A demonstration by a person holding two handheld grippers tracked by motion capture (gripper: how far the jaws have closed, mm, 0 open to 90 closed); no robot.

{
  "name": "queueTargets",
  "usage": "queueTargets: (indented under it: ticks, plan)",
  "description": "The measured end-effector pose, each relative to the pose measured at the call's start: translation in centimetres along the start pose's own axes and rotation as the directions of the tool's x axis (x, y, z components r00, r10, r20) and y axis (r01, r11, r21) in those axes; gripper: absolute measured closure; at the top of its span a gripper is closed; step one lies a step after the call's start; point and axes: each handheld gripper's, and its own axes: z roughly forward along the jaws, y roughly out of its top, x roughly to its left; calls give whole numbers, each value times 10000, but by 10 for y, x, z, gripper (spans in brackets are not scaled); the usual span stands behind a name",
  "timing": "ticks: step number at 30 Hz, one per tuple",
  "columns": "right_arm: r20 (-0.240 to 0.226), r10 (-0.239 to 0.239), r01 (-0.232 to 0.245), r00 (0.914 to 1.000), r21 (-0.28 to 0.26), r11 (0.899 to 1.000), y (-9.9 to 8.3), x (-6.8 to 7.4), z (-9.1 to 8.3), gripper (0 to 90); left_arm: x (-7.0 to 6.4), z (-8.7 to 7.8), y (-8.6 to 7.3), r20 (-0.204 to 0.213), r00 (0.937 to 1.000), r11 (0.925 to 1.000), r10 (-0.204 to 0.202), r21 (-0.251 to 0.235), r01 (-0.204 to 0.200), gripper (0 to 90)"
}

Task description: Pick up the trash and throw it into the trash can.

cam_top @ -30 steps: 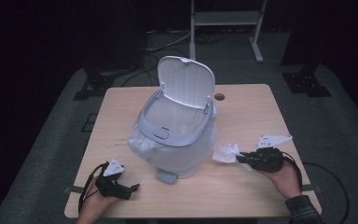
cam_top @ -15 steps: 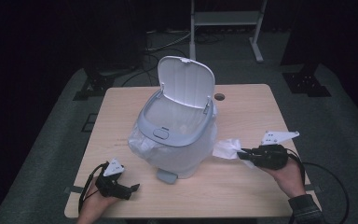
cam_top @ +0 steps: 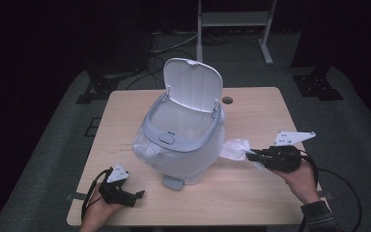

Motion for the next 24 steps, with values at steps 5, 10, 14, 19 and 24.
queueTargets:
  ticks: [5,10,14,19,24]
  plan:
    - [-59,-20,19,10000,-138,9999,4,1,-3,801,0,0,0,3,10000,10000,3,0,-3,0]
    - [-127,-53,48,9999,-361,9993,10,2,-8,801,0,0,0,1,10000,10000,0,4,0,0]
    - [-193,-88,77,9998,-567,9984,16,3,-11,801,0,0,0,2,10000,10000,-1,1,1,0]
    - [-262,-134,113,9996,-809,9967,23,4,-16,801,0,0,0,0,10000,10000,3,-4,-3,0]
    - [-397,-196,152,9990,-1076,9941,29,6,-19,801,0,0,0,-1,10000,10000,5,0,-5,0]
